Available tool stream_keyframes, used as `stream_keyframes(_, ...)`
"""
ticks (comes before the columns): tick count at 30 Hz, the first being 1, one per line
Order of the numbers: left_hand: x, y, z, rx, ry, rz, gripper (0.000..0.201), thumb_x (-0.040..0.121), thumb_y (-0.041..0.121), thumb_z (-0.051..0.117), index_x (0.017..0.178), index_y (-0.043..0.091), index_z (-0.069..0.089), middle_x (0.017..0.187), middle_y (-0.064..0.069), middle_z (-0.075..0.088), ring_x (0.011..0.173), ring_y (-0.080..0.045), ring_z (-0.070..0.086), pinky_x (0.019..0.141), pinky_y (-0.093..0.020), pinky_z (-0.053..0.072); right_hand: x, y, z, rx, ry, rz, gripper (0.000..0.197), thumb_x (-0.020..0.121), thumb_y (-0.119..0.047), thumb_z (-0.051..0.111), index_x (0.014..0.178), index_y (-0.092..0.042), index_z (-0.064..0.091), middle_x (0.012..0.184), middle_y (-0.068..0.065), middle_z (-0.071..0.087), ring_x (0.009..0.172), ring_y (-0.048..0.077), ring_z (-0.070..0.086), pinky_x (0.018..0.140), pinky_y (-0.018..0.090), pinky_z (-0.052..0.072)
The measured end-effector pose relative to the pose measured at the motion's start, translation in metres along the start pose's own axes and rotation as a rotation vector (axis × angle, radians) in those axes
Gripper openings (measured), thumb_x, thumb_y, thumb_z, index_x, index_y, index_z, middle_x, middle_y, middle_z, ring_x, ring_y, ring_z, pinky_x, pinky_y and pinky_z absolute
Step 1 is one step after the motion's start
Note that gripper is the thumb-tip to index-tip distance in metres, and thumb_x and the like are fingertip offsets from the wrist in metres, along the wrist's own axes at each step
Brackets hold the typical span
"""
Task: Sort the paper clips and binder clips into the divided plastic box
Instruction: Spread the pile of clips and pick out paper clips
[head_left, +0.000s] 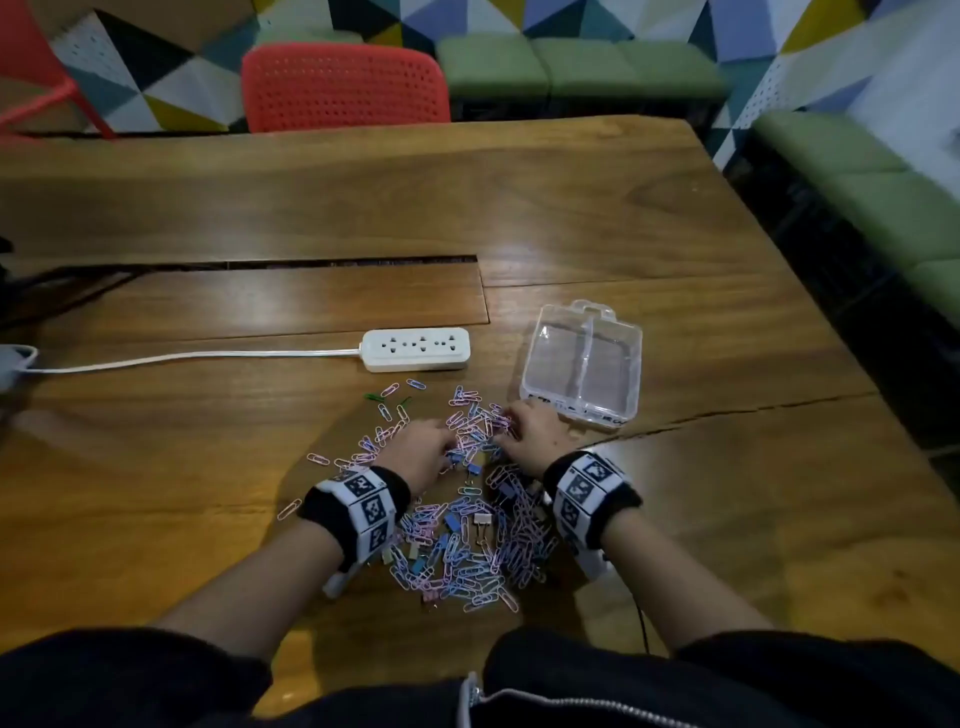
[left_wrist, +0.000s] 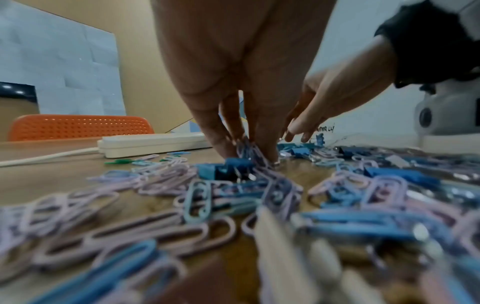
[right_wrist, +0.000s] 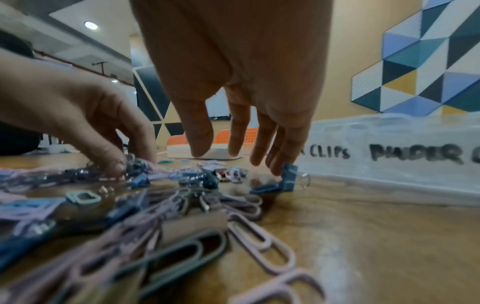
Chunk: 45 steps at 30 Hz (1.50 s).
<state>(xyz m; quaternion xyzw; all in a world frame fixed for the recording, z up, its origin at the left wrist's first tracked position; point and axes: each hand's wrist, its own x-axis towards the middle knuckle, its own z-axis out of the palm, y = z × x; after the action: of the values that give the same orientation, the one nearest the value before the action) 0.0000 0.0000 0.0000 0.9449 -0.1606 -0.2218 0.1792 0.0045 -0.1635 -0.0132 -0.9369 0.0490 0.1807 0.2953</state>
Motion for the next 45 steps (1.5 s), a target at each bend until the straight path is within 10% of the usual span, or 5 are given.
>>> stream_keyframes(11, 0.002, -0.017, -0.014, -0.62, -0.082, -0.233, 0.034, 0.083, 0.008, 0.062, 0.116, 0.003, 0.057, 0.08, 0.002, 0.061, 0.061, -0.004, 0.054, 0.044, -0.009, 0.042, 0.013, -0.019, 0.007, -0.175, 0.02, -0.091, 0.036, 0.084, -0.023, 0.061, 0.118, -0.015, 0.056, 0.12, 0.004, 0.053, 0.113, 0.02, 0.049, 0.101, 0.033, 0.041)
stream_keyframes(17, 0.001, -0.022, -0.01, -0.724, -0.024, -0.279, 0.027, 0.082, 0.009, 0.064, 0.108, 0.003, 0.062, 0.087, -0.004, 0.063, 0.082, -0.015, 0.058, 0.064, -0.016, 0.045, 0.006, -0.014, 0.007, -0.141, 0.001, -0.117, 0.017, 0.088, -0.009, 0.053, 0.104, -0.009, 0.06, 0.111, 0.006, 0.056, 0.105, 0.02, 0.052, 0.093, 0.027, 0.04)
stream_keyframes(29, -0.001, -0.014, -0.015, -1.455, -0.265, -0.545, 0.017, 0.095, 0.004, 0.037, 0.092, 0.004, 0.054, 0.068, -0.002, 0.043, 0.055, -0.008, 0.035, 0.036, -0.013, 0.035, -0.02, 0.001, -0.017, 1.235, -0.091, 0.151, 0.026, 0.089, 0.013, 0.036, 0.088, -0.005, 0.055, 0.086, 0.008, 0.053, 0.074, 0.017, 0.055, 0.073, 0.027, 0.049)
stream_keyframes(36, 0.005, -0.007, -0.004, -0.64, -0.056, -0.326, 0.024, 0.084, 0.019, 0.062, 0.104, 0.012, 0.05, 0.084, 0.0, 0.053, 0.063, -0.01, 0.049, 0.051, -0.016, 0.04, -0.028, 0.003, -0.008, 1.163, 0.028, 0.27, 0.024, 0.09, -0.006, 0.043, 0.067, -0.011, 0.047, 0.066, 0.002, 0.047, 0.055, 0.012, 0.045, 0.043, 0.016, 0.035)
stream_keyframes(45, -0.002, -0.008, 0.011, 0.031, 0.091, -0.102, 0.024, 0.087, 0.028, 0.058, 0.105, 0.012, 0.06, 0.112, -0.006, 0.055, 0.106, -0.022, 0.053, 0.092, -0.032, 0.045, -0.04, 0.001, 0.017, 0.067, 0.046, 0.023, 0.023, 0.08, -0.017, 0.067, 0.103, -0.019, 0.062, 0.103, 0.0, 0.061, 0.095, 0.017, 0.058, 0.076, 0.028, 0.05)
